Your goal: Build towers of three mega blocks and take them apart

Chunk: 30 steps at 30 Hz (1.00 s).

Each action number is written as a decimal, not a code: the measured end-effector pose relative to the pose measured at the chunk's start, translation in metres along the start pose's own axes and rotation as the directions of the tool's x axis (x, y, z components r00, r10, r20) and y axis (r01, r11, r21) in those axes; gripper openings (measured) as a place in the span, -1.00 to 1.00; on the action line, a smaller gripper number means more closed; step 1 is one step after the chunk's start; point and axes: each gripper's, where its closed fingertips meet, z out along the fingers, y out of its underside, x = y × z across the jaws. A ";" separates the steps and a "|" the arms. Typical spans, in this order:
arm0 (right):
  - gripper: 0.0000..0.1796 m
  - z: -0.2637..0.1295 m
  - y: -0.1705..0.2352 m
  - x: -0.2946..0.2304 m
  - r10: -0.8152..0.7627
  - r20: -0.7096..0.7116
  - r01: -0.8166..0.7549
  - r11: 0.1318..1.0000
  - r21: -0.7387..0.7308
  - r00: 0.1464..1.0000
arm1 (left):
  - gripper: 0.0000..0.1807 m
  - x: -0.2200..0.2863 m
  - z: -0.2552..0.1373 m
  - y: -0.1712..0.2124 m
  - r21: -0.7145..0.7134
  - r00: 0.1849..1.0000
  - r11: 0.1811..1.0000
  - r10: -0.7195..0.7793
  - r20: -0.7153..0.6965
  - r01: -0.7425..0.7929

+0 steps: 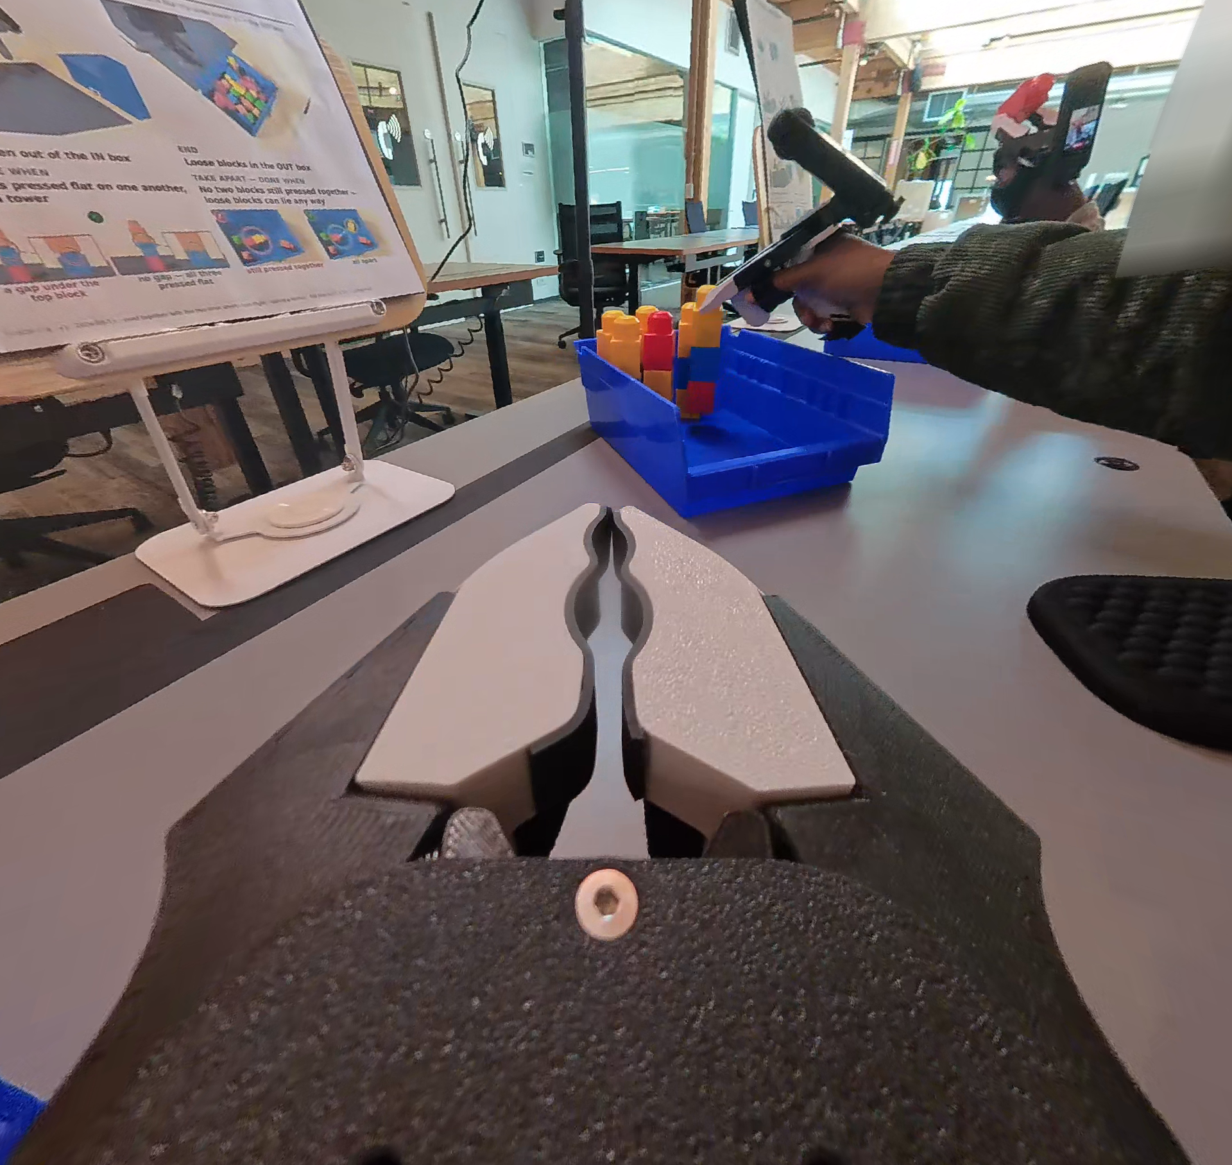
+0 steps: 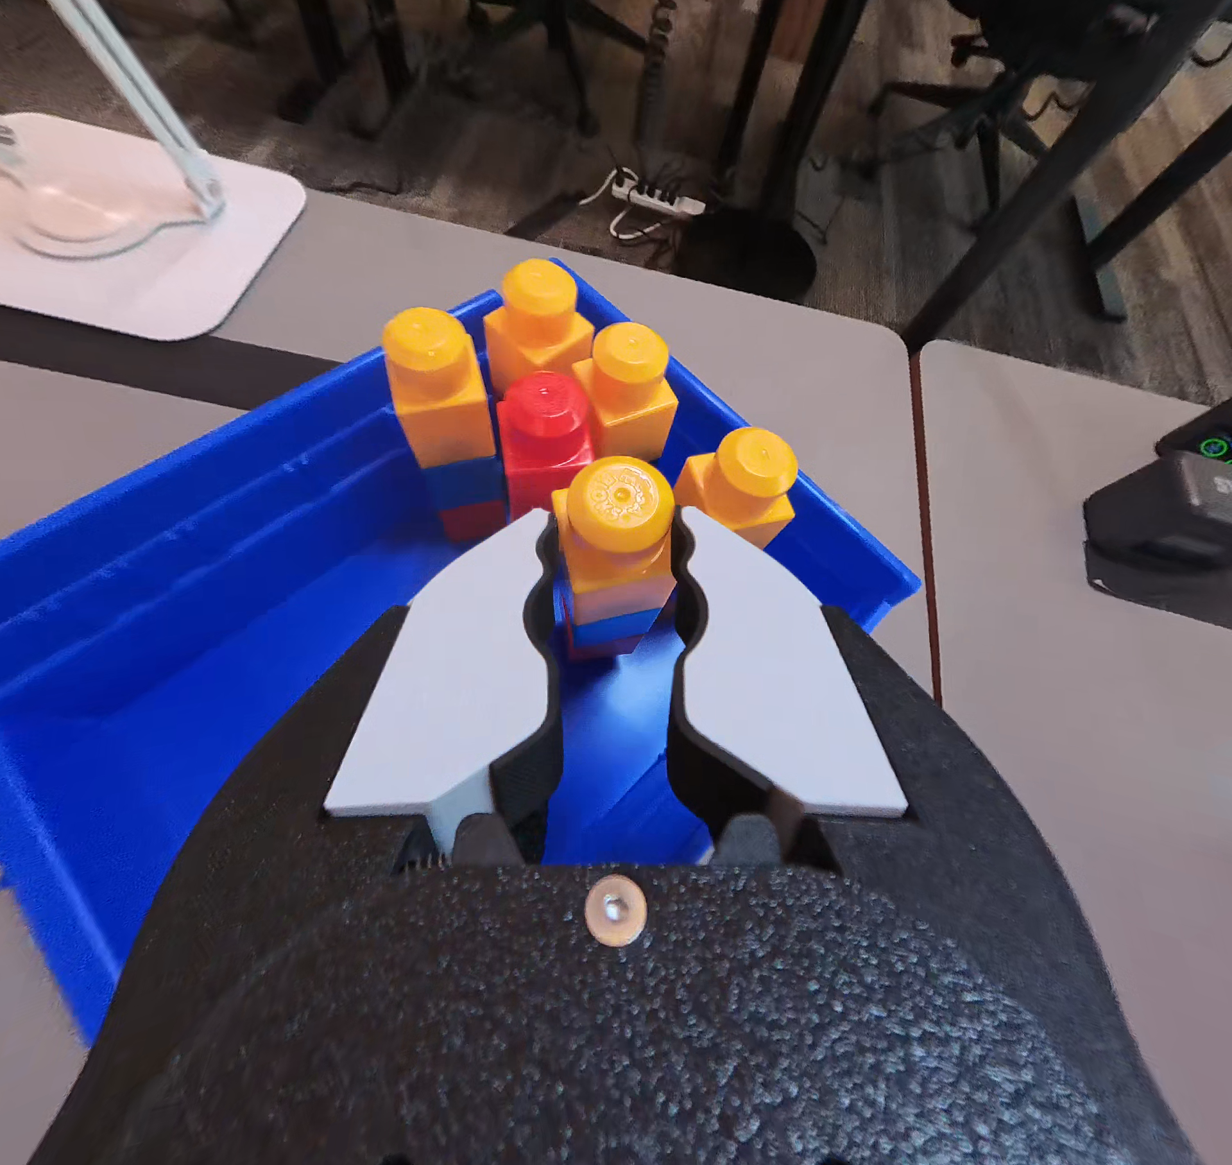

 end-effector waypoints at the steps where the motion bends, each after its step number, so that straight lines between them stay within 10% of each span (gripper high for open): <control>1: -0.63 0.007 0.002 0.002 0.010 -0.002 -0.010 1.000 -0.012 1.000 | -1.00 -0.001 0.000 0.002 -0.003 1.000 1.000 -0.002 0.001 0.002; 11: -0.36 0.022 0.013 0.014 0.040 -0.049 -0.044 0.994 -0.095 0.998 | -1.00 -0.010 -0.002 0.007 -0.022 1.000 1.000 -0.010 0.029 0.011; 14: -0.30 -0.009 -0.020 -0.002 0.092 -0.016 -0.091 0.993 0.078 0.996 | -1.00 -0.024 -0.012 -0.004 0.002 0.996 1.000 0.001 0.086 -0.001; 20: -0.49 -0.129 -0.054 -0.142 -0.029 0.207 -0.077 0.870 0.486 0.978 | -1.00 -0.104 -0.075 -0.053 0.042 0.918 0.997 0.046 0.394 -0.068; 24: -0.97 -0.169 -0.010 -0.246 -0.104 0.415 -0.110 0.881 0.459 0.904 | -1.00 -0.180 -0.137 -0.072 -0.004 0.808 1.000 0.007 0.589 -0.006; 30: -1.00 -0.182 0.039 -0.354 -0.149 0.618 -0.113 0.925 0.364 0.772 | -0.68 -0.281 -0.170 -0.035 -0.173 0.659 0.946 -0.055 0.750 0.275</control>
